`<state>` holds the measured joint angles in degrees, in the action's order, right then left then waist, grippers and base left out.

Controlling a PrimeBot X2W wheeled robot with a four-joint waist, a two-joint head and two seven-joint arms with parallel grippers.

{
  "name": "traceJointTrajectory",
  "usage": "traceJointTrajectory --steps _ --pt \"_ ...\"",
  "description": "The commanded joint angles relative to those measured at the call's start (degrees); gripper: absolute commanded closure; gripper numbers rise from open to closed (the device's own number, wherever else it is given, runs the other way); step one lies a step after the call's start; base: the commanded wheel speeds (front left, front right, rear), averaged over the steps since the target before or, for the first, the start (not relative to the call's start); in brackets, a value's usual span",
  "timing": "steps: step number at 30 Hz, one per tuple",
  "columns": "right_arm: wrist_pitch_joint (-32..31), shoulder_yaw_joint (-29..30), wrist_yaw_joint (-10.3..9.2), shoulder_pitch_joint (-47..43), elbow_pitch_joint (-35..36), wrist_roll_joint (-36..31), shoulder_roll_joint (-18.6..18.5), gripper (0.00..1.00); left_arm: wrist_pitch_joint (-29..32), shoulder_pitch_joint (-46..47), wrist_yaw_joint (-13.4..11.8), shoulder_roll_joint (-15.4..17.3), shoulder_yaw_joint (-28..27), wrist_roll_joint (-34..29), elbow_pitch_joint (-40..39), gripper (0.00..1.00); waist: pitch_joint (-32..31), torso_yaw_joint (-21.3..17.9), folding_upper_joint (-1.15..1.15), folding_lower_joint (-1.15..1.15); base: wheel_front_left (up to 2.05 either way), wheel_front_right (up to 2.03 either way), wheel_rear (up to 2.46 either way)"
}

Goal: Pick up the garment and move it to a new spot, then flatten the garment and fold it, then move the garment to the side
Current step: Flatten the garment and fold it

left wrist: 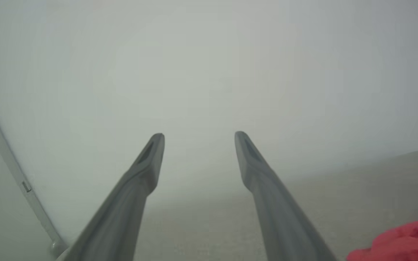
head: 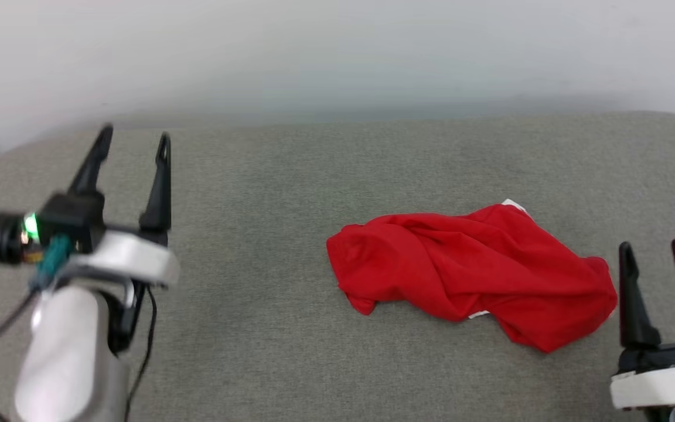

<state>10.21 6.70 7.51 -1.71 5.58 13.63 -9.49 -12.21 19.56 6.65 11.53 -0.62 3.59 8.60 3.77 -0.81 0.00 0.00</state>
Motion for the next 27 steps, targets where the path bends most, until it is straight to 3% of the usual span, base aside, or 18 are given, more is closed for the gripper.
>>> traceJointTrajectory --steps 1,7,13,16,17,23,27 --pt "0.92 -0.68 -0.04 -1.79 1.62 -2.13 1.54 0.00 2.82 4.65 0.40 1.91 1.68 0.66 0.47 0.00 0.70 -1.22 0.00 0.00 0.00 0.00 0.00" --pt "2.68 -1.74 -0.04 -3.67 3.53 -3.58 4.68 0.00 14.43 18.95 0.71 7.73 13.62 6.62 0.69 0.00 3.10 -3.31 0.00 0.00 0.00 0.00 0.00" --pt "4.05 -3.26 -0.04 -2.05 2.99 -3.38 5.87 0.00 29.25 32.74 0.73 12.59 30.90 17.84 4.40 0.00 7.19 -5.33 0.00 0.00 0.00 0.00 0.00" --pt "4.50 -4.44 -0.03 -1.18 2.75 -4.27 6.22 0.00 38.63 38.42 0.73 13.69 40.46 25.93 6.30 0.00 9.25 -6.36 0.00 0.00 0.00 0.00 0.00" --pt "4.50 -4.44 -0.03 -1.18 2.75 -4.27 6.22 0.00 38.63 38.42 0.73 13.69 40.46 25.93 6.30 0.00 9.25 -6.36 0.00 0.00 0.00 0.00 0.00" --pt "4.87 -7.18 -0.04 0.78 2.80 -6.14 6.58 0.00 55.04 48.92 0.68 14.78 56.36 38.73 8.70 0.00 14.23 -8.32 0.00 0.00 0.00 0.00 0.00" --pt "5.01 -8.69 -0.04 2.76 3.10 -6.91 6.64 0.00 62.08 54.61 0.69 15.07 65.83 43.82 9.04 0.00 17.69 -10.06 0.00 0.00 0.00 0.00 0.00"
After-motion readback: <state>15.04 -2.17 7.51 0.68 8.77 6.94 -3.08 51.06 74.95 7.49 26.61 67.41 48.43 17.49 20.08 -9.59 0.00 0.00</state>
